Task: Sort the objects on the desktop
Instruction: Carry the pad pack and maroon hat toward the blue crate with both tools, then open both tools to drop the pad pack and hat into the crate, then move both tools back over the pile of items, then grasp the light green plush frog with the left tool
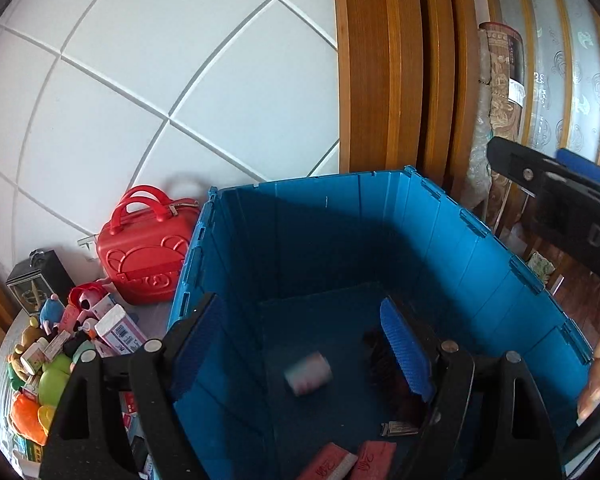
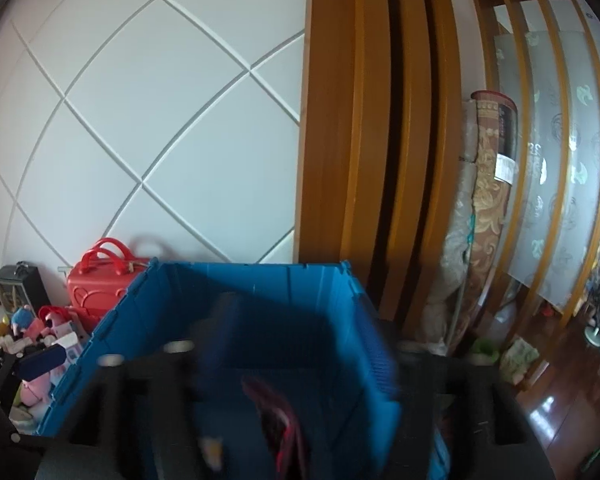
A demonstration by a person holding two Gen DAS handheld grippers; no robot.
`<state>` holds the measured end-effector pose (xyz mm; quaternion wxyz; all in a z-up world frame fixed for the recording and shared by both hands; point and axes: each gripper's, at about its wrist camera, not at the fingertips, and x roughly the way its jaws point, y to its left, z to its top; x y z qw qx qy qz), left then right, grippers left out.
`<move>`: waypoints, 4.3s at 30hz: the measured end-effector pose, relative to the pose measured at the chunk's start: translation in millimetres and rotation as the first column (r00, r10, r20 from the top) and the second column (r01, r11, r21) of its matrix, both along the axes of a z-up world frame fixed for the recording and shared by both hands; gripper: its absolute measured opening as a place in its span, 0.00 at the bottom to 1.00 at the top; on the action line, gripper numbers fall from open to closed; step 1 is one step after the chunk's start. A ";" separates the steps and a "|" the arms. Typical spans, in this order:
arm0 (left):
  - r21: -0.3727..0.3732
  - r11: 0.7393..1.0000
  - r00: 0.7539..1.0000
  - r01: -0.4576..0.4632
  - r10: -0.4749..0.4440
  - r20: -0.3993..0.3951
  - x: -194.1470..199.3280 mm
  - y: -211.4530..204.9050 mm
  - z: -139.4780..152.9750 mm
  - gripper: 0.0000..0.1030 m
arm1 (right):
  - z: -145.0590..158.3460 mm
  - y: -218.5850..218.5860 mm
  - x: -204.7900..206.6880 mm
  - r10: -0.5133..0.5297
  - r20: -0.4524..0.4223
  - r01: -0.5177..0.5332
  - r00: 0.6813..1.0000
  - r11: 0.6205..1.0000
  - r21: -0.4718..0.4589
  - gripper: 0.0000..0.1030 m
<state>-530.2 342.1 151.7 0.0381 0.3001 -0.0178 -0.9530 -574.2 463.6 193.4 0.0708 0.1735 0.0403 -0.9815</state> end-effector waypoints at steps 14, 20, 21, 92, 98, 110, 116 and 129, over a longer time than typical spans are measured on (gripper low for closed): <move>0.024 0.999 0.998 0.041 -0.040 -0.050 72.1 -13.1 14.9 0.81 | 10.7 11.8 80.4 -0.022 0.012 0.022 1.000 0.999 0.039 1.00; 0.034 0.999 0.994 0.032 -0.029 -0.105 119.9 -29.6 15.0 0.81 | 4.8 11.8 130.4 0.009 0.001 -0.009 1.000 1.000 0.017 1.00; 0.035 0.999 0.993 0.025 -0.021 -0.115 127.5 -33.1 13.8 0.81 | 2.7 9.9 138.1 0.016 -0.002 -0.016 1.000 1.000 0.012 1.00; 0.047 0.854 0.831 -0.518 0.489 0.267 394.2 -750.4 -214.6 0.81 | -206.6 -614.4 313.5 0.554 0.435 -0.520 0.710 0.829 -0.207 1.00; 0.058 0.927 0.872 -0.370 0.325 0.366 349.0 -786.2 -257.6 0.74 | -222.1 -661.4 319.8 0.414 0.495 -0.399 0.764 0.906 -0.141 0.83; 0.151 0.956 0.862 -0.250 0.149 0.484 300.5 -811.1 -323.2 0.57 | -249.7 -708.7 310.1 0.296 0.553 -0.311 0.779 0.948 -0.068 0.66; 0.108 0.977 0.912 -0.182 0.126 0.390 294.1 -791.7 -282.7 0.54 | -247.8 -702.0 305.7 0.264 0.541 -0.262 0.798 0.962 -0.083 0.66; 0.098 0.995 0.975 -0.005 -0.017 0.221 261.4 -706.6 -206.7 0.54 | -248.7 -648.6 269.8 0.207 0.569 -0.150 0.796 0.978 -0.145 0.88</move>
